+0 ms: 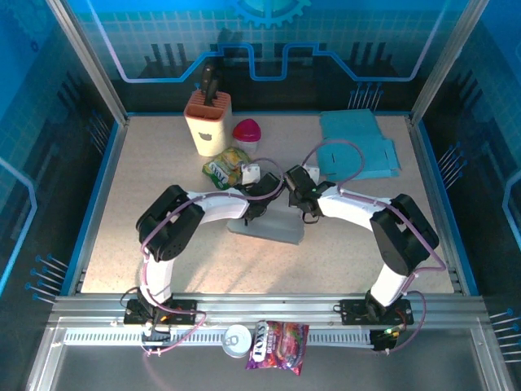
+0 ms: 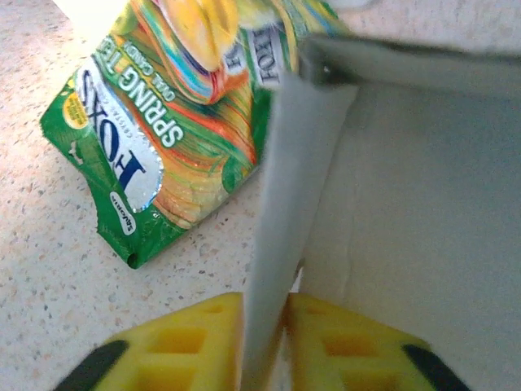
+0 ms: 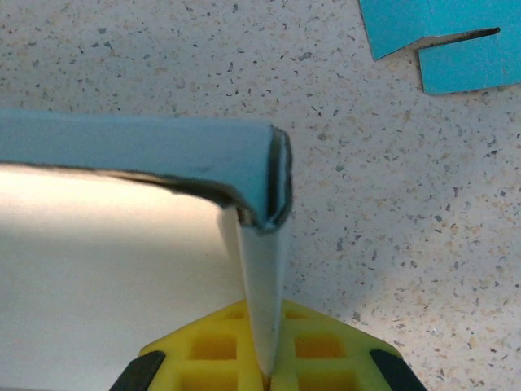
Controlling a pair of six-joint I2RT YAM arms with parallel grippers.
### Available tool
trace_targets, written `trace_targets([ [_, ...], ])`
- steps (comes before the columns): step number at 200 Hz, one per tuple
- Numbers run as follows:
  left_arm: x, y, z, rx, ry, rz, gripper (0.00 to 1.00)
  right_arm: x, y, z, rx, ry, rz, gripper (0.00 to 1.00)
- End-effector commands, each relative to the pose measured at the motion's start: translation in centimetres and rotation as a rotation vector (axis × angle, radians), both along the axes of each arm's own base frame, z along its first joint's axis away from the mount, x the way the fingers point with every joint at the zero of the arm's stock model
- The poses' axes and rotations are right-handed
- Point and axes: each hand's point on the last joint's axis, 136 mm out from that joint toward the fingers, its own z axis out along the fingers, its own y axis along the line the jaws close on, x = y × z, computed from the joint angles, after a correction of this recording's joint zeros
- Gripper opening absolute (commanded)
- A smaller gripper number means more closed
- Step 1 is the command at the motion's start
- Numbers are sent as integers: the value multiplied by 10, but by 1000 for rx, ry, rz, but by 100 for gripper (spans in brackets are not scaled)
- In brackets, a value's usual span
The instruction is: Fold the paper box
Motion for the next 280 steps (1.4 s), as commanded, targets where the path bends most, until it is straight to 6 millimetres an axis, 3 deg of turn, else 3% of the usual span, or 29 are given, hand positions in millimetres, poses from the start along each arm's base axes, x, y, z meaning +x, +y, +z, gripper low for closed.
trace_targets([
  [1,-17,3,-6,-37,73,-51,38,-11,-1,-18,-28,71,0,0],
  [44,-23,-13,41,-172,10,-154,62,-13,-6,-20,-31,75,-32,0],
  [92,-36,-30,62,-314,30,-261,78,-16,-11,-20,-19,99,-80,0],
  [117,-43,-23,79,-347,8,-243,78,-22,-14,-21,6,135,-121,0],
  [141,-55,-3,117,-387,-76,-193,76,-37,-27,-20,60,175,-238,0],
  [173,-79,24,162,-443,-138,-144,74,-71,-45,-26,210,263,-508,0],
  [207,-108,41,190,-520,-154,-137,70,-116,-51,-35,279,504,-845,0],
  [247,-136,44,187,-557,-115,-162,66,-153,-35,-52,394,693,-1123,0],
  [280,-150,31,163,-560,-27,-211,64,-167,-22,-57,438,765,-1236,0],
])
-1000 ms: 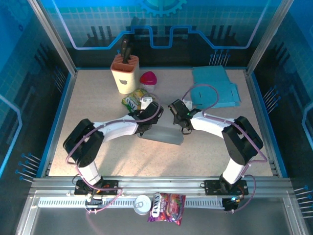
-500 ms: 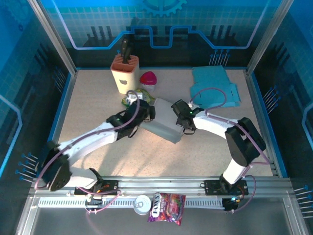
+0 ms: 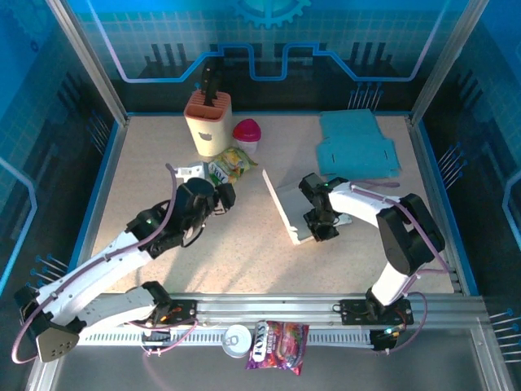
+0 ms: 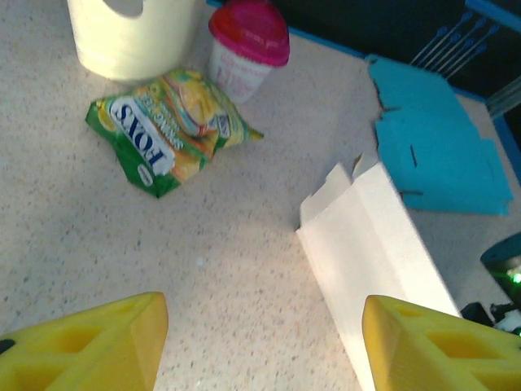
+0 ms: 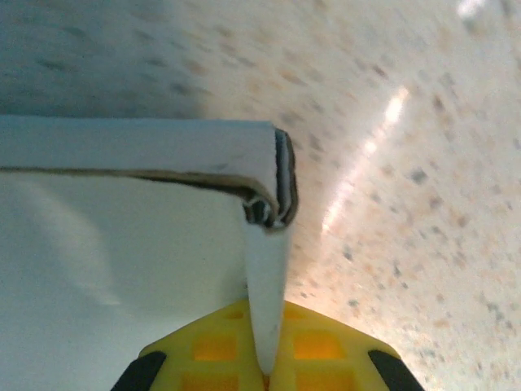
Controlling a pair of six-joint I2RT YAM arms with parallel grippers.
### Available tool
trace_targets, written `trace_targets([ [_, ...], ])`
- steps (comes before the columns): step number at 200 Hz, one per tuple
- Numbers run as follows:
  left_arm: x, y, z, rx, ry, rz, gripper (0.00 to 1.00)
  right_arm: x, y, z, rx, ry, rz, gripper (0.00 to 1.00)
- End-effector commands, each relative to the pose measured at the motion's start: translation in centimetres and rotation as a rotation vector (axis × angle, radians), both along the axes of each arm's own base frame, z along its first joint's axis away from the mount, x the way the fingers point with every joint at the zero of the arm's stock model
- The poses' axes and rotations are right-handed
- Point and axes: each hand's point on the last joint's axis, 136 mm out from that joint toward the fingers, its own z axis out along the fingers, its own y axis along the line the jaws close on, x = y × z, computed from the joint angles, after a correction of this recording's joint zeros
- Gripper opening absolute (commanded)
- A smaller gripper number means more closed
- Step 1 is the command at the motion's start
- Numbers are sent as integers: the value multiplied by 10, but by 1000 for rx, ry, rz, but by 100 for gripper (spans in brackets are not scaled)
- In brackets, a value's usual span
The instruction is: Fold the paper box
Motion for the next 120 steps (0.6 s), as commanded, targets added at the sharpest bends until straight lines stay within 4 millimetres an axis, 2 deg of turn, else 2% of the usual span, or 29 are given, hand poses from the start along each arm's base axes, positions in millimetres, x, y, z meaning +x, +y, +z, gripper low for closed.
trace_targets([
  [1,-17,-8,-31,25,106,-54,64,-36,8,-11,28,175,-182,0],
  [36,-26,-19,-58,37,153,-107,63,-47,31,-18,114,189,-303,0],
  [40,-28,-20,-61,33,160,-110,63,-54,29,-23,108,199,-311,0],
  [49,-30,-22,-68,22,170,-123,63,-55,32,-22,114,188,-314,0],
  [61,-33,-25,-77,6,185,-140,62,-55,34,-18,112,170,-305,11],
  [82,-38,-30,-91,-14,214,-161,62,-52,36,-10,120,106,-278,43],
  [90,-39,-32,-96,-18,224,-168,62,-50,37,-4,119,62,-261,51],
  [104,-39,-36,-101,-24,233,-176,62,-44,37,9,120,-17,-227,60],
  [120,-38,-38,-103,-27,228,-179,61,-37,34,29,120,-111,-175,63],
])
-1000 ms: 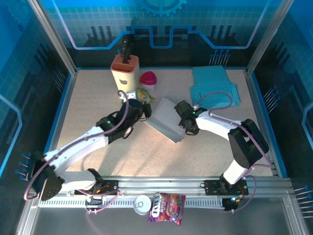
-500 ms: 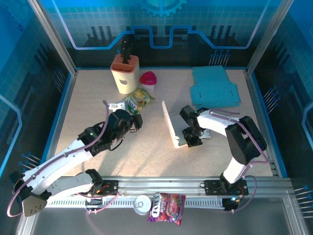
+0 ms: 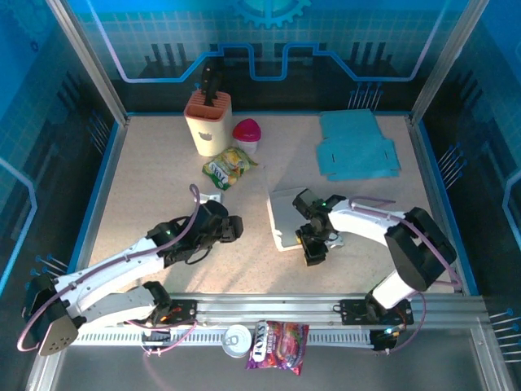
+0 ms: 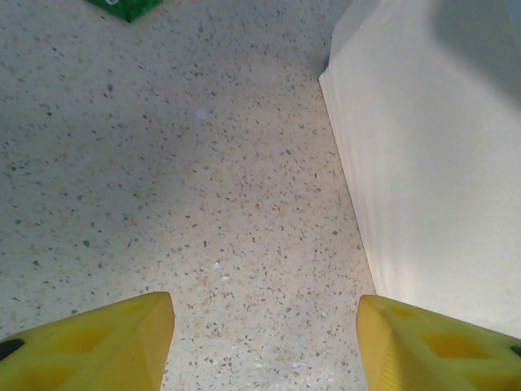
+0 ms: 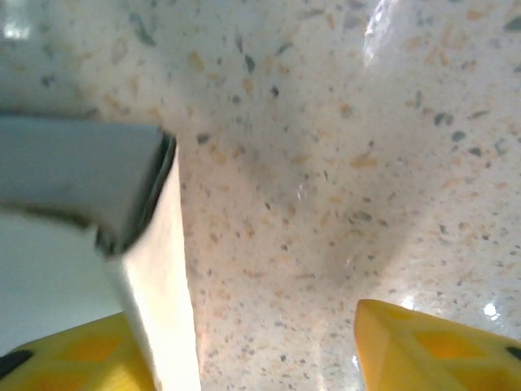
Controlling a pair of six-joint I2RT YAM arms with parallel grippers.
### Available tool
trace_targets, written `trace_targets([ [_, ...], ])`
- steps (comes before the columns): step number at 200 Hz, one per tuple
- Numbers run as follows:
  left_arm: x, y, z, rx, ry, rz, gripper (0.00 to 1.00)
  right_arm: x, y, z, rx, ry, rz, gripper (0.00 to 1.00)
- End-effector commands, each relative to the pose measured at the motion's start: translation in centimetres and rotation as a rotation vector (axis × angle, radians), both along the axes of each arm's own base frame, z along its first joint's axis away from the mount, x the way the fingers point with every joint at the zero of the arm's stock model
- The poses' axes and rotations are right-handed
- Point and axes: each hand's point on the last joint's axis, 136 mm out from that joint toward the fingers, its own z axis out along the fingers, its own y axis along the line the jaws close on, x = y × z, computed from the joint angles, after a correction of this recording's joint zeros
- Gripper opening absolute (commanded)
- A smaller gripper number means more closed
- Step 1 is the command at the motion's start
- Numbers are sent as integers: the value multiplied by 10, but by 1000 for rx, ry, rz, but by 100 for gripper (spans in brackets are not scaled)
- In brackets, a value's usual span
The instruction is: Fold the paper box
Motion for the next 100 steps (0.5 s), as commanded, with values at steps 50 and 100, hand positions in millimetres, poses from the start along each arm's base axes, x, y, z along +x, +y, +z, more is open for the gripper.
trace_targets([
  [50,6,-25,15,-102,-66,-57,61,60,-29,111,-141,-628,225,70],
  [100,-13,-34,42,-224,-159,-193,61,70,39,208,-56,-1222,1223,65],
])
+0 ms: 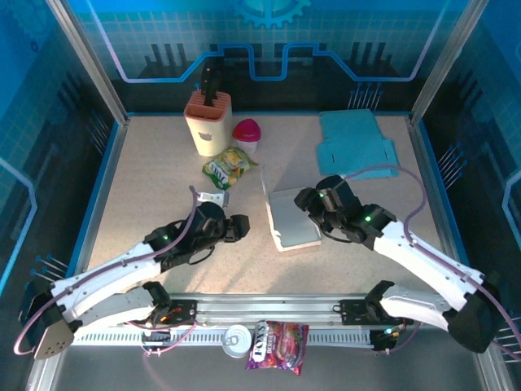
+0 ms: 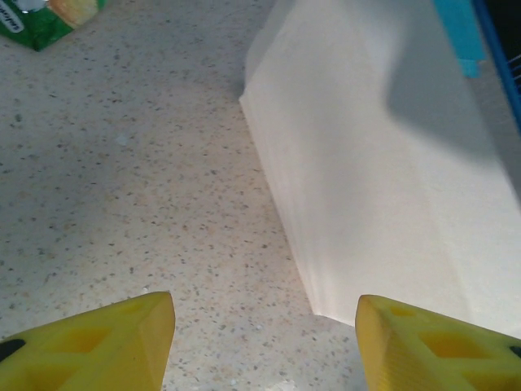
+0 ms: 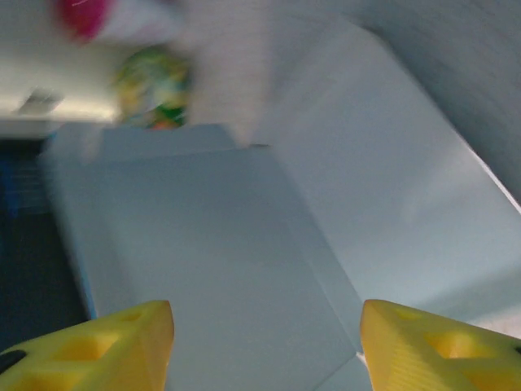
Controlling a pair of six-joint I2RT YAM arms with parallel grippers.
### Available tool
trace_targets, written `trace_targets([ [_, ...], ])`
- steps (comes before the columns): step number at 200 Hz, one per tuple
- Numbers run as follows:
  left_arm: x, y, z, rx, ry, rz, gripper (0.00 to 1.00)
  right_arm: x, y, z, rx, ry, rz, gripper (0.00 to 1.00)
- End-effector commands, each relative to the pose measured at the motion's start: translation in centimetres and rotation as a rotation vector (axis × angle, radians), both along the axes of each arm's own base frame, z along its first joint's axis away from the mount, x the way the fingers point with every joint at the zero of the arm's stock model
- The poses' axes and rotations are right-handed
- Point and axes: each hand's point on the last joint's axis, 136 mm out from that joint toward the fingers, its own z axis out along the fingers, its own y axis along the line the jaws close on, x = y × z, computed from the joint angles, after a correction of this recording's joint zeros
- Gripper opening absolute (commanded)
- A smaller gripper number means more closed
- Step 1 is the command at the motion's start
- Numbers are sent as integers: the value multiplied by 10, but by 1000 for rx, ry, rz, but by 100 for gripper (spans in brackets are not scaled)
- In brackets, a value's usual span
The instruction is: Fold the paper box
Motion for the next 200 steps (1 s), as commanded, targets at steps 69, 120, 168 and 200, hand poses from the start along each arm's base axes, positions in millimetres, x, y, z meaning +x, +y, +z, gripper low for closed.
trace_targets([
  [69,-26,10,2,-101,-47,-57,61,4,60,24,-311,-126,623,66],
  [120,-28,13,5,-89,-47,-60,61,17,90,11,-250,-83,619,57],
  [168,-29,8,6,-103,-52,-81,61,24,106,-9,-234,-30,597,42],
  [200,-32,4,10,-123,-59,-111,61,29,117,-9,-139,-39,543,26],
])
